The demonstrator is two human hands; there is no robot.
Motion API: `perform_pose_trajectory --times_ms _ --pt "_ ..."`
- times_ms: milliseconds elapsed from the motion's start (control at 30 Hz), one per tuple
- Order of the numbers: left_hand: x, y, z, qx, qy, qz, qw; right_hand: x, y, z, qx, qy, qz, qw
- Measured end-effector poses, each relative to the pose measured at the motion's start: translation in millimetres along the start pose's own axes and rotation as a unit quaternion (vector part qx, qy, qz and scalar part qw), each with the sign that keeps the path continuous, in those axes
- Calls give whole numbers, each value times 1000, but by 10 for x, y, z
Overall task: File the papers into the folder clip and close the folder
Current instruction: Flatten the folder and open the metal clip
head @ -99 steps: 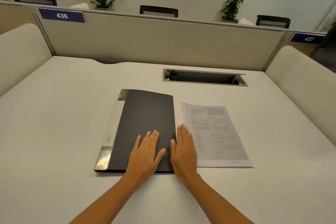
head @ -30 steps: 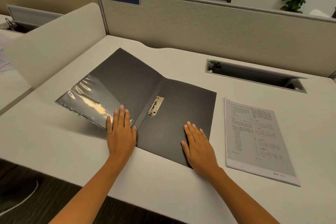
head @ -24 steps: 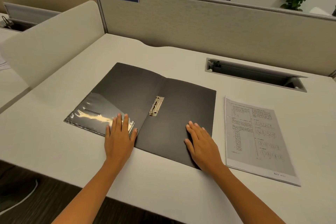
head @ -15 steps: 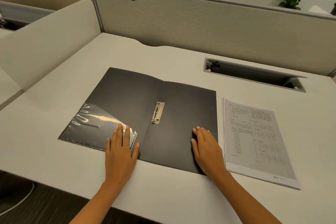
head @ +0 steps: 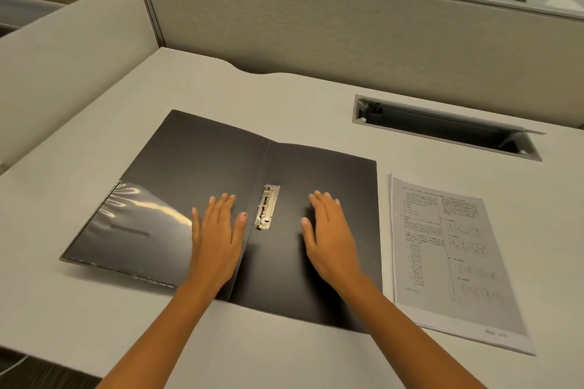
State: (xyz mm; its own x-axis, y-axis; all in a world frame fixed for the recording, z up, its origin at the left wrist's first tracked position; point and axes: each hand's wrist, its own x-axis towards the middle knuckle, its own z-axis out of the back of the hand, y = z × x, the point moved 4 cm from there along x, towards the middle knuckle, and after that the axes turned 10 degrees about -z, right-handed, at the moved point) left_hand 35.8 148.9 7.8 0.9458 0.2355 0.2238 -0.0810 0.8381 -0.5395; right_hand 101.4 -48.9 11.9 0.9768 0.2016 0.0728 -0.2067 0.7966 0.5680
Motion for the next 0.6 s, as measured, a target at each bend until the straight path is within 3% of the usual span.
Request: perform_pose_trajectory --times_ms 267,467,600 --pt "234 47 -164 42 84 -87 992 410 129 -328 -50 39 23 998" --pt "366 106 -105 -55 64 -41 996 419 46 -426 -84 24 30 996" --pt "457 168 -116 -20 108 -45 993 420 18 -468 -115 24 31 993"
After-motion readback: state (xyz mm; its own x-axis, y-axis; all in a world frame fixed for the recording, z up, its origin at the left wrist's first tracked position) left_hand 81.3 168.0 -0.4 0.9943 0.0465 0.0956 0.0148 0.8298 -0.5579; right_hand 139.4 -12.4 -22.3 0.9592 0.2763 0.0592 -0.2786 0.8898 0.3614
